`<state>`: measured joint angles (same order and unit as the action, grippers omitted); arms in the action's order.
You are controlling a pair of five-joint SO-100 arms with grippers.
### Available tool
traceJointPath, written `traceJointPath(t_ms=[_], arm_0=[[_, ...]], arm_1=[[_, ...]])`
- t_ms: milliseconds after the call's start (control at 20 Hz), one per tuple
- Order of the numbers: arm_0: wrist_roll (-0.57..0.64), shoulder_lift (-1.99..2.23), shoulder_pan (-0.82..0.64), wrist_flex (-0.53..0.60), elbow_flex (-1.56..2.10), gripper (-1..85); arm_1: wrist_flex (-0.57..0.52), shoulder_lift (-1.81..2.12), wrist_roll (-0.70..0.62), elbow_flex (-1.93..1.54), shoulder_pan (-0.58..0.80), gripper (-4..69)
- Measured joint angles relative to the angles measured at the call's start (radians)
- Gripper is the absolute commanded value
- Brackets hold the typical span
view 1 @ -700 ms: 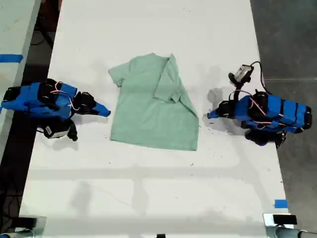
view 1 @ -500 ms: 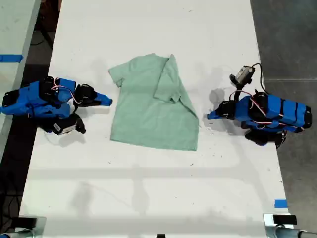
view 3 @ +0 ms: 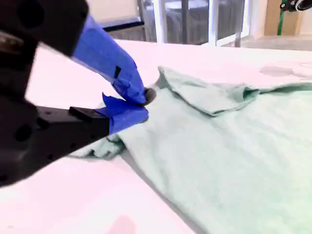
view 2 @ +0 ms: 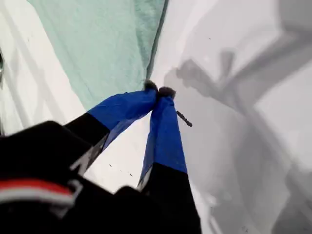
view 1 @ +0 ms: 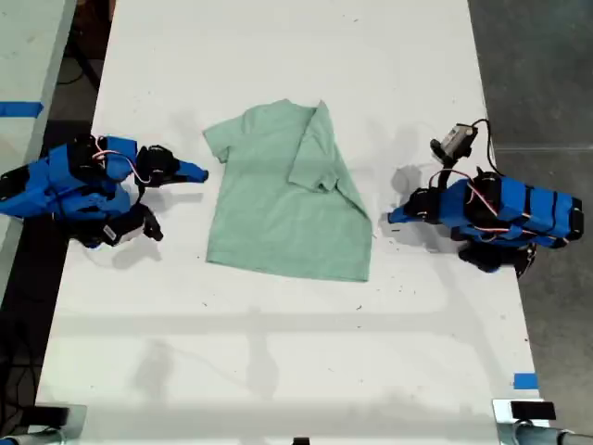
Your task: Fold t shirt
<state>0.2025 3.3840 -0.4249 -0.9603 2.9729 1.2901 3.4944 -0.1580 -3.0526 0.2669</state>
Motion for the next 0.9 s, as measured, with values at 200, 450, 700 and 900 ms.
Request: traceJointPath(t_ms=[200, 450, 700, 900], arm_0=[[0.376, -0.825, -0.272, -0.17, -0.657, 17.7], [0.623, -1.7, -0.555, -0.176, -1.137, 19.1], [0.64, -1.913, -0.604, -0.187, -1.218, 17.8], [0.664, -1.963, -0.638, -0.186, -1.246, 0.1]], arm_1=[[0.0, 0.0, 0.0, 0.0, 0.0, 1.4], [0.0, 0.0, 0.0, 0.0, 0.0, 1.4], [0.0, 0.0, 0.0, 0.0, -0.012, 1.4], [0.0, 0.0, 0.0, 0.0, -0.012, 1.4]])
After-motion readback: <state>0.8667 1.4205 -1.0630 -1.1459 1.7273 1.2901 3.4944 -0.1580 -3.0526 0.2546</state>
